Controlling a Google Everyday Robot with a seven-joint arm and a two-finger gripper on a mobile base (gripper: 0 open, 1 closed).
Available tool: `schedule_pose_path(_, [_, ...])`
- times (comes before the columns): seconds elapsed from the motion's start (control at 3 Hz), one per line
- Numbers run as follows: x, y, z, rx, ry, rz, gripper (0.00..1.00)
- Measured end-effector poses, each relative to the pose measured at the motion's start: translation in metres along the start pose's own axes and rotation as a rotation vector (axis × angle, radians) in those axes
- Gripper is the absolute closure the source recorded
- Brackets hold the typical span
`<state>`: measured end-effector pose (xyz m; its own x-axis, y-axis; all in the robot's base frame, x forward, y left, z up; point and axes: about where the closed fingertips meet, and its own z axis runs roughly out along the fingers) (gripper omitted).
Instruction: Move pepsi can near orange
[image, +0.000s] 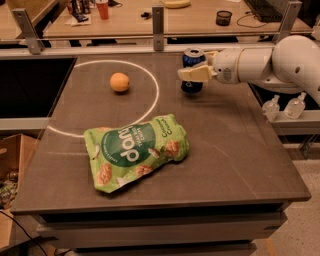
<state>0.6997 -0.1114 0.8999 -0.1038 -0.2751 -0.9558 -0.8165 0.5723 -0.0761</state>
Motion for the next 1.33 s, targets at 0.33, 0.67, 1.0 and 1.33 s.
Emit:
schedule_pose_path(0.33, [-0.027,0.006,0.011,-0.054,-0.025,0.046,1.0])
schedule_pose_path(0.67, [-0.069,0.037,0.046,-0.111,-0.037,-0.01,1.0])
schedule_pose_path(1.0, [-0.069,0.037,0.048,-0.109,-0.039,-0.011,1.0])
schedule_pose_path(1.33, [-0.065,0.045,0.058,-0.125,-0.014,-0.023,1.0])
